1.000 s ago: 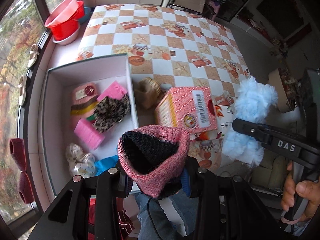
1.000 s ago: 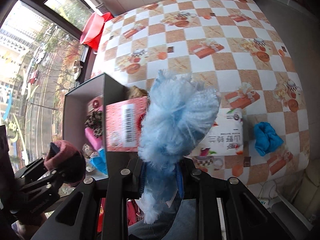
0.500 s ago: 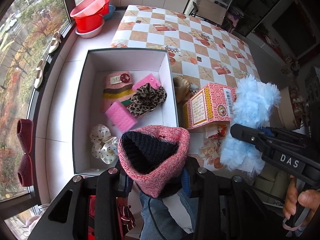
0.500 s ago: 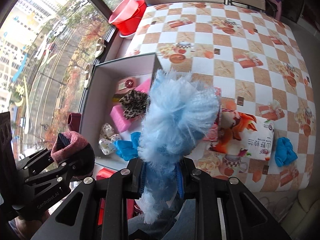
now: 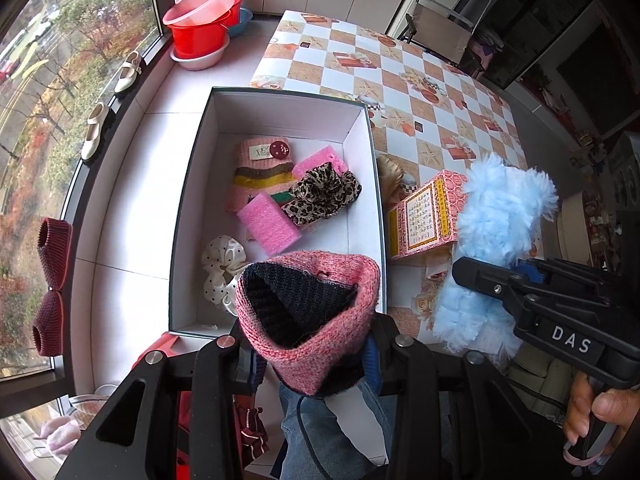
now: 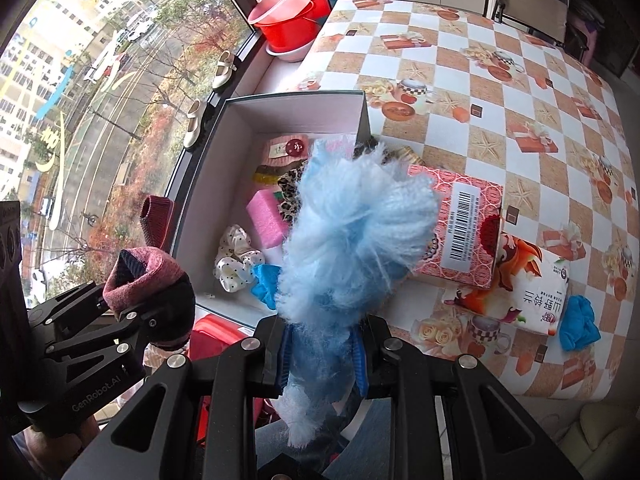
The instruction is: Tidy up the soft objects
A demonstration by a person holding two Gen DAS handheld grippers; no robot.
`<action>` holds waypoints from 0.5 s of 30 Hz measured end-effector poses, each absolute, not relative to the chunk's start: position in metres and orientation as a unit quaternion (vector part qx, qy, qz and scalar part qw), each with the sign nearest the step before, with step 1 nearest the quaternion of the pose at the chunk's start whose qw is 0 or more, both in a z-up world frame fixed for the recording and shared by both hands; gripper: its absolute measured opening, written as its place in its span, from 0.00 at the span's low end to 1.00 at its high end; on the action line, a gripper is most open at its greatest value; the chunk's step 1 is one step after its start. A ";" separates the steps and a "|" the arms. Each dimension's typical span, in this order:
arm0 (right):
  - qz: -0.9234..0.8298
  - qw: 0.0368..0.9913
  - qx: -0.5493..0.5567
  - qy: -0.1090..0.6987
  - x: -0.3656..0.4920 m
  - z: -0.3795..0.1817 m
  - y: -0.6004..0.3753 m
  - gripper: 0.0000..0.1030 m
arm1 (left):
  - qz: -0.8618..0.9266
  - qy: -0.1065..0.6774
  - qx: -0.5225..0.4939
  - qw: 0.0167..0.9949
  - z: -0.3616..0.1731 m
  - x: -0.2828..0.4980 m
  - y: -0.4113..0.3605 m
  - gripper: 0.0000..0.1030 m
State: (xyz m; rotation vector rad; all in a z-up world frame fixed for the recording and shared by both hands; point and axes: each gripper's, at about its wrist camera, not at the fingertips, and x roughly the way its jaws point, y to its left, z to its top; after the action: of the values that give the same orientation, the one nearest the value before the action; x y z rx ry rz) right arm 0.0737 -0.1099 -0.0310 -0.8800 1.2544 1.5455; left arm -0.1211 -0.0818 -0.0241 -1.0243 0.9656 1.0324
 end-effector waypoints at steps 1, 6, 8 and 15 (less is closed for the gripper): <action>0.630 0.463 -0.359 0.510 0.072 -0.031 -0.109 0.25 | 0.454 0.423 -0.449 0.643 -0.024 -0.122 -0.082 0.40; 0.633 0.459 -0.363 0.506 0.066 -0.031 -0.106 0.25 | 0.458 0.419 -0.449 0.643 -0.023 -0.128 -0.082 0.40; 0.635 0.457 -0.365 0.505 0.062 -0.031 -0.106 0.25 | 0.461 0.417 -0.450 0.641 -0.023 -0.131 -0.082 0.40; 0.643 0.444 -0.377 0.496 0.047 -0.031 -0.098 0.25 | 0.472 0.408 -0.457 0.634 -0.023 -0.142 -0.083 0.40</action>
State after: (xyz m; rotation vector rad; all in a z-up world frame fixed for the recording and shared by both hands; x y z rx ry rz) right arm 0.0467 -0.0983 -0.0312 -0.9357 1.2298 1.5952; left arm -0.1423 -0.0834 -0.0232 -1.0454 0.9331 1.0790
